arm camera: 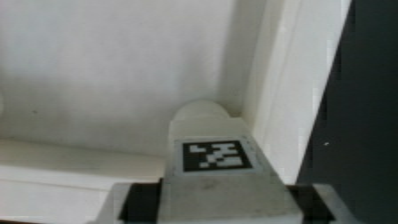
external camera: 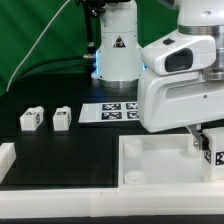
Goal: Assemble one leg
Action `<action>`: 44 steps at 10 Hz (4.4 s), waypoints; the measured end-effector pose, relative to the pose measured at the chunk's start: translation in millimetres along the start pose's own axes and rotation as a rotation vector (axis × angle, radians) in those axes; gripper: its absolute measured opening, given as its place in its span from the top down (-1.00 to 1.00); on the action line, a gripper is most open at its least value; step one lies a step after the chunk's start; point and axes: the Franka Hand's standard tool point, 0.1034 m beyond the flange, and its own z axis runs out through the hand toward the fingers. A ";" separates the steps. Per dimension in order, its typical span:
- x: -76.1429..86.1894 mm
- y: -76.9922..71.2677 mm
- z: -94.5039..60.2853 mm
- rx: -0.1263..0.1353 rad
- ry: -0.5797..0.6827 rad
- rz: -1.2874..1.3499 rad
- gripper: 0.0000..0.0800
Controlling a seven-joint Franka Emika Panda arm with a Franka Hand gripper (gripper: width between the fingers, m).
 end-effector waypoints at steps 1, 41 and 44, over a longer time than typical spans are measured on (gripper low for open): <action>-0.1 0.2 0.1 0.001 0.000 0.019 0.26; 1.4 -1.1 -1.8 -0.034 -0.053 0.018 0.27; 1.0 -4.2 -1.3 -0.038 -0.019 0.437 0.27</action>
Offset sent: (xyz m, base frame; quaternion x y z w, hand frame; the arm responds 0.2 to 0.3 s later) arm 0.0000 0.0000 0.0000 0.0000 0.0000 0.1790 0.9838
